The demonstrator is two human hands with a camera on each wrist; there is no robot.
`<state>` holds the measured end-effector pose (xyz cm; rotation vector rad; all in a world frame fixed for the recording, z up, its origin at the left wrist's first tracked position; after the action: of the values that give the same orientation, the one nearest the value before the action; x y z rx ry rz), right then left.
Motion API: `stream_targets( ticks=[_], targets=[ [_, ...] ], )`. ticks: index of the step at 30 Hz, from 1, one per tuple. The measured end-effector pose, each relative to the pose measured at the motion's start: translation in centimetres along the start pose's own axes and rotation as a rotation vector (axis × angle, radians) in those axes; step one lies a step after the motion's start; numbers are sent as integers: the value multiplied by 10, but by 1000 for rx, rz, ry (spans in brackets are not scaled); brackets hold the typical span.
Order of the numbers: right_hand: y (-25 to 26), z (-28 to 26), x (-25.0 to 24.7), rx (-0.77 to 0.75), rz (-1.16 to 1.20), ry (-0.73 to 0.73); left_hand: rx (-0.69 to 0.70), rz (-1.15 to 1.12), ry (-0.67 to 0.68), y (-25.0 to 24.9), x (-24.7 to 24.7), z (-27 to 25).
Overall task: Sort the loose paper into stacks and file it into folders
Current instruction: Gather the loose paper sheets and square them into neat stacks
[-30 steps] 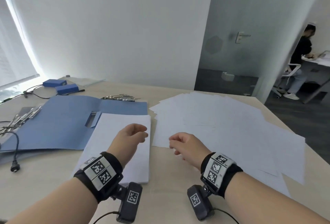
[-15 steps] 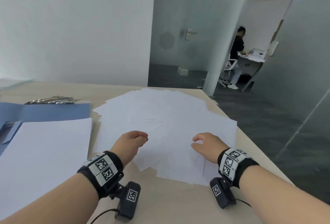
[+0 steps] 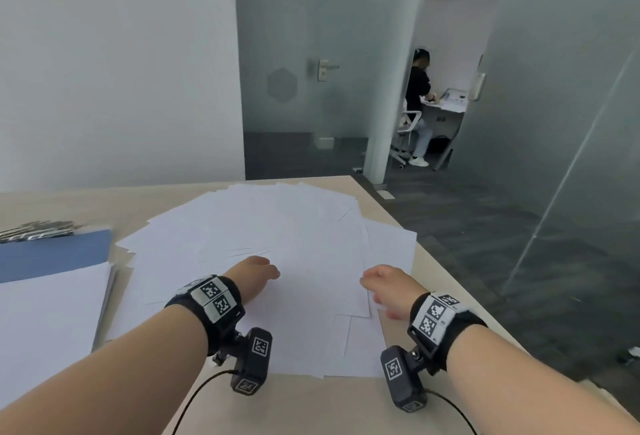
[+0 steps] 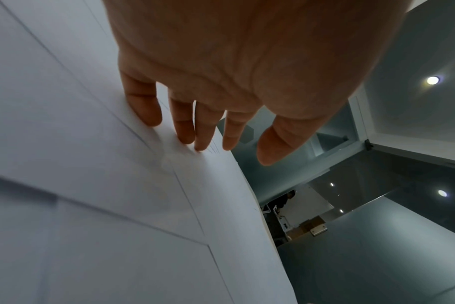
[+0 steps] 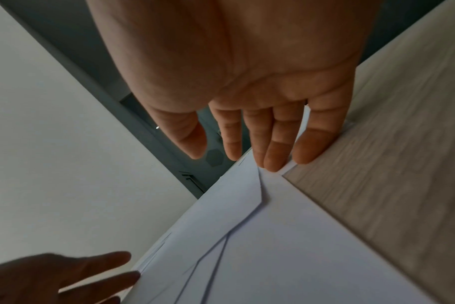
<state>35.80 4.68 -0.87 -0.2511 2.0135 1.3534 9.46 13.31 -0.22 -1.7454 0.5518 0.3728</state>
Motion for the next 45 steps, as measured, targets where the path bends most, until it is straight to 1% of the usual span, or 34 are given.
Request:
stream_targets(
  ticks=[3, 5, 9, 13, 18, 20, 22, 25, 27, 30, 33, 36, 39, 42, 45],
  targets=[
    [-1, -1, -1, 2, 30, 15, -12, -16, -11, -3, 3, 1],
    [-1, -2, -2, 1, 55, 18, -42, -101, -44, 0, 5, 4],
    [-4, 0, -1, -7, 94, 33, -194, -392, -12, 8, 14, 6],
    [-6, 2, 3, -34, 78, 32, -287, -492, -56, 18, 16, 8],
    [-1, 1, 7, -54, 42, 65, -333, -580, 35, 32, 11, -8],
    [3, 3, 10, -69, 21, 64, -316, -591, 57, 39, 4, -15],
    [10, 5, 13, -87, -4, 55, -251, -584, 56, 46, -5, -23],
    [25, 12, 18, -130, -45, 7, -102, -591, -39, 57, -26, -31],
    [37, 18, 22, -170, -82, -36, -53, -655, -103, 66, -40, -33],
    [53, 31, 32, -235, -194, -60, -62, -790, -231, 83, -62, -33],
    [71, 43, 46, -313, -407, -63, -62, -850, -328, 95, -78, -32],
    [90, 54, 59, -374, -626, -73, -72, -906, -375, 100, -85, -31],
    [111, 66, 71, -459, -810, -82, -97, -959, -346, 105, -86, -26],
    [130, 80, 84, -553, -971, -62, -81, -984, -296, 108, -85, -22],
    [145, 97, 96, -609, -1076, -36, -76, -1022, -250, 110, -84, -20]
  ],
)
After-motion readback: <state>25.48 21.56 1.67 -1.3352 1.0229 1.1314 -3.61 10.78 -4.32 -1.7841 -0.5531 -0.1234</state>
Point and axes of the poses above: each hand's wrist, its own z-axis towards the middle knuckle, its own x-axis out of the palm, y = z × x, the point moved 5 cm from there along z, towards the middle knuckle, and after that the axes turned 9 degrees about -y, right-handed, at the moved point
